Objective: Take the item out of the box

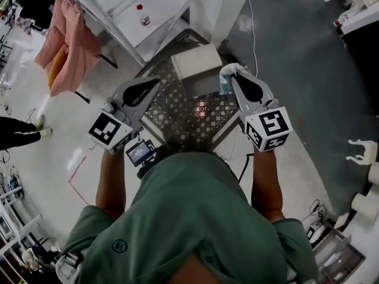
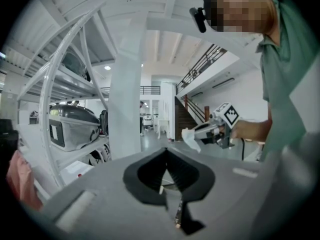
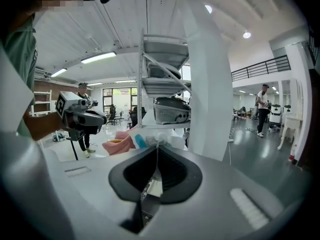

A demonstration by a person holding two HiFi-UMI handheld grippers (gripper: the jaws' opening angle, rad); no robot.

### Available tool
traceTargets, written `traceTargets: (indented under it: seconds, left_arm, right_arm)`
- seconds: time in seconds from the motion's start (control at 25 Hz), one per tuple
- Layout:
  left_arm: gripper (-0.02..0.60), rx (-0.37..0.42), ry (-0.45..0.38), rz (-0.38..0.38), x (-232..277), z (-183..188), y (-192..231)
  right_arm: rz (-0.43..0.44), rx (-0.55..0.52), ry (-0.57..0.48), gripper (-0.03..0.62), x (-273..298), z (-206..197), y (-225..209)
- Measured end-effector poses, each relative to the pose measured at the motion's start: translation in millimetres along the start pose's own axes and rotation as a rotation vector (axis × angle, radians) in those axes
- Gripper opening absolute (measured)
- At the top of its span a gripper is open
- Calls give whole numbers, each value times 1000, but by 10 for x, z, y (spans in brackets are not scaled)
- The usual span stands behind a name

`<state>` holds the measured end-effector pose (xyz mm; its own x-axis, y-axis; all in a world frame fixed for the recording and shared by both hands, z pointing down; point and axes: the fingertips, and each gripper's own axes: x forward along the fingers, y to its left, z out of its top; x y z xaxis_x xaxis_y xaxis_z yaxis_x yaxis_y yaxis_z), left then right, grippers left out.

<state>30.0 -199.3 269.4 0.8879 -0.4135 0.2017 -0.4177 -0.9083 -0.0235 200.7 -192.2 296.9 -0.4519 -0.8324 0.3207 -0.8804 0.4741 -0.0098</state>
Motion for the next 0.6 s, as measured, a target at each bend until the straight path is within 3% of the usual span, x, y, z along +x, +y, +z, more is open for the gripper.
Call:
traceTargets:
  seconds: [0.6]
  left_arm:
    - [2, 20, -19, -2, -64, 126, -139]
  right_arm:
    - [9, 20, -86, 12, -350, 357, 88]
